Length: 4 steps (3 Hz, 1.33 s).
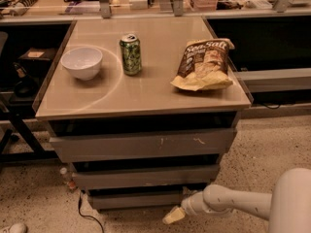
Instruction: Open bottom drawer
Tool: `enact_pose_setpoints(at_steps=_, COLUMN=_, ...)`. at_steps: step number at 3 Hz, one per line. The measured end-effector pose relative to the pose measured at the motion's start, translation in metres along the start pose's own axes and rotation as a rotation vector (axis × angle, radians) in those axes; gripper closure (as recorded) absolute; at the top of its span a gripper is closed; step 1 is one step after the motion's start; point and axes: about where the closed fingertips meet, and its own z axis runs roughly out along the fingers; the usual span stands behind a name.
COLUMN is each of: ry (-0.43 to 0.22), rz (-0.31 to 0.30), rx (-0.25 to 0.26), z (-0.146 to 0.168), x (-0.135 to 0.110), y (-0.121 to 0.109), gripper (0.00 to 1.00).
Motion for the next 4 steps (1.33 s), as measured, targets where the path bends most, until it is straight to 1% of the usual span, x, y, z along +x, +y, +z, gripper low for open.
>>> enact_pose_setpoints(at_steps=1, ry=-0.011, rz=-0.011, rx=-0.006, z=0.01, x=-0.006, y=-0.01, gripper=0.0)
enact_pose_setpoints(at_steps=2, ry=-0.014, rz=-0.024, rx=-0.018, z=0.023, x=-0.011, y=-0.014, gripper=0.0)
enact_pose_setpoints(at_steps=3, ry=0.0, rz=-0.045, rx=-0.041, z=0.039, x=-0.012, y=-0.011, gripper=0.0)
enact_pose_setpoints(at_steps=4, ry=0.029, rz=-0.033, rx=-0.086, z=0.051, x=0.003, y=0.001, gripper=0.0)
